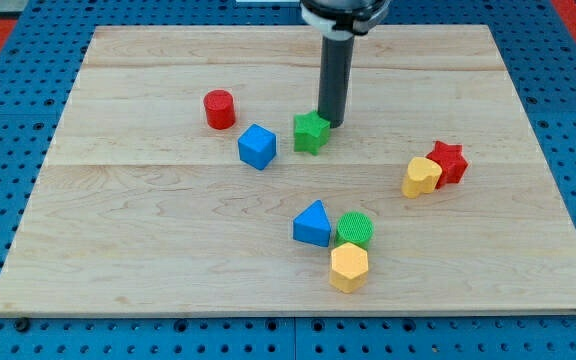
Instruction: Separate the green star and red circle
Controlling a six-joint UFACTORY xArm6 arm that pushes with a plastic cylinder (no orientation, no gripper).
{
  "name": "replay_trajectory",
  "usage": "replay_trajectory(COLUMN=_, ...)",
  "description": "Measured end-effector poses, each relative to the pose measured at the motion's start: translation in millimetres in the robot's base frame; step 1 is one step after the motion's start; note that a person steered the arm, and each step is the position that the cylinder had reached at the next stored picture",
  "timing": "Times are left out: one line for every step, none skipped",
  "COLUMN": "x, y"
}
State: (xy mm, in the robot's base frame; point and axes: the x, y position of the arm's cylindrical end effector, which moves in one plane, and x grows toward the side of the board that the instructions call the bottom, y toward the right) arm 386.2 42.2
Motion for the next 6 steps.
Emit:
replay_trajectory(x=6, y=0)
replay_trajectory(x=-24, y=-2)
replay_trajectory(x=-25, y=-34)
replay_trajectory(x=5, y=-28)
replay_trajectory(x=18, y=-14)
replay_trajectory(x=9, y=35)
